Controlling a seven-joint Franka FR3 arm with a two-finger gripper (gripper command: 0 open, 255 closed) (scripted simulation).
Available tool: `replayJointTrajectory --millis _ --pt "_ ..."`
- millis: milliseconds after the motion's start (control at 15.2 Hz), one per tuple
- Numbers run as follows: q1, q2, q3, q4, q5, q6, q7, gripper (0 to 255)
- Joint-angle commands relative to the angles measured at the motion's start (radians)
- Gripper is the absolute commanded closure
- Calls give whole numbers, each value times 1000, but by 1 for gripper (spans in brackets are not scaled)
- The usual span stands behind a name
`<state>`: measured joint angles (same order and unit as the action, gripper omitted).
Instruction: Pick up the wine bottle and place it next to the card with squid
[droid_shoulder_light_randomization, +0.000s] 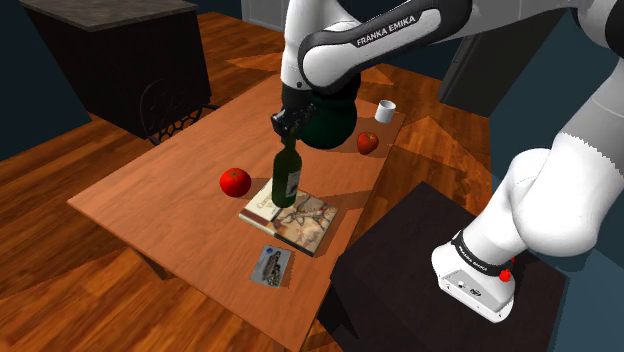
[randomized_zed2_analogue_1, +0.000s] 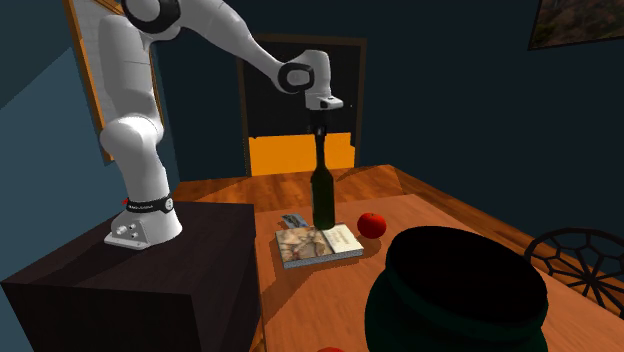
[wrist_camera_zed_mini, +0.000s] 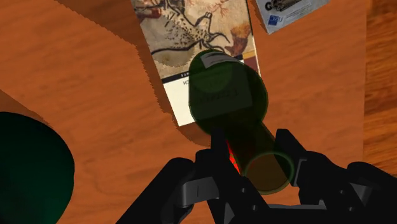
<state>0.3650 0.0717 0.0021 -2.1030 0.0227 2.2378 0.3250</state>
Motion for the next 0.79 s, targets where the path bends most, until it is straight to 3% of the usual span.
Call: replayJointTrajectory --millis 0,726 --pt "25 12 21 17 -6 -4 52 255" --pt "170 110 125 146 -53 -35 325 255"
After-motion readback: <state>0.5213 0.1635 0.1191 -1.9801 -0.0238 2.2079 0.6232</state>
